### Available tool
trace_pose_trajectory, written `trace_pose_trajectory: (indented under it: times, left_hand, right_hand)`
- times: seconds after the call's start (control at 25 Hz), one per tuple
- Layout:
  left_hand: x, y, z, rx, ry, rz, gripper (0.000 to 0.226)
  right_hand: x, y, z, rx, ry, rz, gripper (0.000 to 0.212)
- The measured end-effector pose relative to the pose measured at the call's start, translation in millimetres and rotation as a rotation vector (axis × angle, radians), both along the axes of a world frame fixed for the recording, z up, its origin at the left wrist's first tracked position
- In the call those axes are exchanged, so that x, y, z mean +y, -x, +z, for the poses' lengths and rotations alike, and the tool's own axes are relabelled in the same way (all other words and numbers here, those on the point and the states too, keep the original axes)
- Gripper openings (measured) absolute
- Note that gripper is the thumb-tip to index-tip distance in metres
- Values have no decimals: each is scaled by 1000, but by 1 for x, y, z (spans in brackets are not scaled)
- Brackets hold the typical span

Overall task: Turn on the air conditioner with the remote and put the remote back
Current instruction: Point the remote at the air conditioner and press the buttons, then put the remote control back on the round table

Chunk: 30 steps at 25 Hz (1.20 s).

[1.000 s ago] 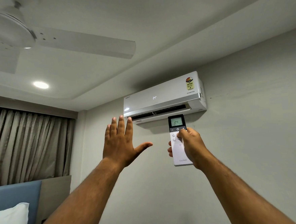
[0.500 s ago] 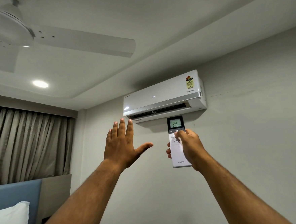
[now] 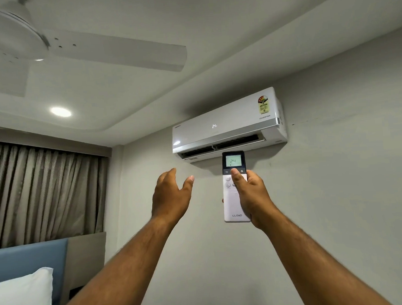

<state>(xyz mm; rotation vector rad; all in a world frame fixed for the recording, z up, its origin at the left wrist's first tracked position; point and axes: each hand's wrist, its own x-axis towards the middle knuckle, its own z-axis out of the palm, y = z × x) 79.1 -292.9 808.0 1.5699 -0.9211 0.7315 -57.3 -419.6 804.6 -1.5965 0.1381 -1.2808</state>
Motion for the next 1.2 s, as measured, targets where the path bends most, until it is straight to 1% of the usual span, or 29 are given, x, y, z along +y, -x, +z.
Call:
trace_pose_trajectory:
  times: [0.08,0.16,0.2,0.28,0.32,0.4,0.56,0.64,0.72,0.8,0.88,0.92,1.08,1.2]
  left_hand:
    - [6,2,0,99,6,-98,47]
    - [14,4,-2,216,10,-272,24]
    - [20,6,-4,276,-4,-374,19]
    - [29,7,-15,345,-65,-498,25]
    - [33,7,-21,348,-87,-507,28]
    - [46,4,-33,356,-79,-503,26]
    - [89,-15,-58,428,-22,-410,17]
    - [117,-28,-79,482,-20,-310,15]
    - [143,-38,-106,561,-7,-212,15]
    - [167,-47,-133,636,20,-151,16]
    - [186,-53,-155,685,46,-105,17]
    - [196,-56,-165,708,61,-76,17]
    - [232,-71,-208,829,85,42,16]
    - [254,-76,-257,965,104,84,16]
  right_hand:
    - [8,-10,-1,-4,18,-10,24]
    - [17,-20,-2,-14,21,16,23]
    - [22,-25,-2,-11,24,33,22]
    - [34,-36,-5,11,47,74,23]
    - [40,-43,-6,24,64,97,23]
    - [56,-59,-12,56,94,137,24]
    - [96,-102,-36,141,98,278,38]
    - [117,-122,-59,209,89,366,38]
    - [140,-142,-88,244,85,454,33]
    - [163,-161,-117,243,66,485,22]
    - [179,-175,-142,232,-4,483,8]
    - [188,-182,-155,237,-45,498,6]
    - [215,-205,-208,342,-101,587,20]
    - [231,-215,-256,458,-123,624,24]
